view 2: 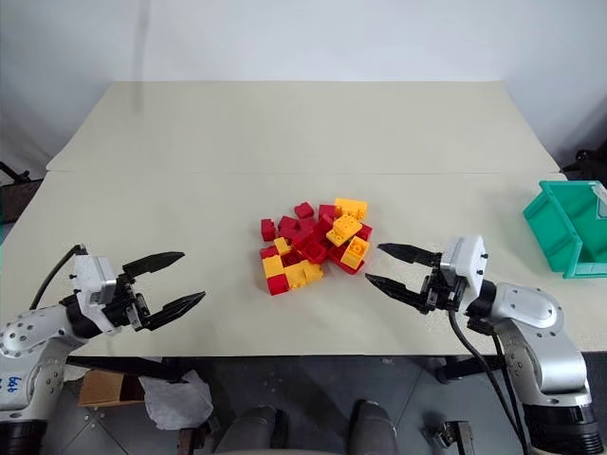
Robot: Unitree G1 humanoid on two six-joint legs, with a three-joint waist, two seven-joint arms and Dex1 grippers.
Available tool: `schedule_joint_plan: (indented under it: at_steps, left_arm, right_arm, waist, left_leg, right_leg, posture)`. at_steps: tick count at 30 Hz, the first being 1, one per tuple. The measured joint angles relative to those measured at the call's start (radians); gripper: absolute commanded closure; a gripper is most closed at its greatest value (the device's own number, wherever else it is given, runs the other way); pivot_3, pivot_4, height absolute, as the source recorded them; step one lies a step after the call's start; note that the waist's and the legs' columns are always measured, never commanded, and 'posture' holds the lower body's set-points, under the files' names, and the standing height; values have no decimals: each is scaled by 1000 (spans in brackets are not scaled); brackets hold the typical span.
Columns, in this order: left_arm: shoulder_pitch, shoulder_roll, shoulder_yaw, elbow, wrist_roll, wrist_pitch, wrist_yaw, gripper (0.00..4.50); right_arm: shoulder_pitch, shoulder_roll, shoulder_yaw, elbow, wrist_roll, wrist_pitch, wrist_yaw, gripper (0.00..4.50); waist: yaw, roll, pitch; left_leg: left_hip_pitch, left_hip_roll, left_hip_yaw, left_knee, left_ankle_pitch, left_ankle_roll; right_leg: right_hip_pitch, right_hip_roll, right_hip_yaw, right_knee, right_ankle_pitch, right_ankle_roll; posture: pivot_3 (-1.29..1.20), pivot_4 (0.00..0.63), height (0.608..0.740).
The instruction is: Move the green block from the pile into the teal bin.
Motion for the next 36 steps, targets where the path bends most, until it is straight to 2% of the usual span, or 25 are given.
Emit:
schedule_joint_plan:
  at_steps: [4,8,13,18,30,36]
  left_arm:
    - [24,2,12,-16,-18,10,-14,0]
    - [85,2,17,-33,-15,-23,-49,0]
    - [89,-39,18,-37,-10,-30,-7,0]
    - [79,-63,-3,-45,-1,-31,19,0]
    - [22,-66,-50,-47,4,-20,20,0]
    - [-16,-66,-63,-47,4,-10,21,0]
  right_arm:
    - [-91,-6,69,38,-55,47,-20,4477]
    - [-168,-6,151,84,-132,85,-34,4477]
    - [-206,2,249,151,-216,84,-21,4477]
    - [-335,93,296,319,-308,47,-77,4477]
    - [-617,226,311,796,-500,-148,-243,4477]
    - [-627,293,341,804,-519,-205,-200,4477]
  waist:
    - [-3,0,0]
    - [-5,0,0]
    - [0,0,0]
    - [-10,0,0]
    - [-11,0,0]
    - [-32,1,0]
  left_leg:
    - [0,0,0,0,0,0]
    - [0,1,1,0,-1,0]
    - [-1,0,1,1,-1,0]
    - [0,1,3,1,-1,0]
    - [-1,2,4,1,-1,-1]
    - [-1,3,3,0,-1,-2]
  right_leg:
    - [0,0,0,0,0,0]
    - [-2,1,1,0,0,0]
    - [-2,0,1,0,0,0]
    - [-3,1,3,1,0,0]
    - [-4,2,3,2,0,0]
    - [-5,3,3,2,0,0]
  posture:
    - [0,150,740]
    - [0,150,740]
    - [0,150,740]
    - [0,150,740]
    - [0,150,740]
    - [0,150,740]
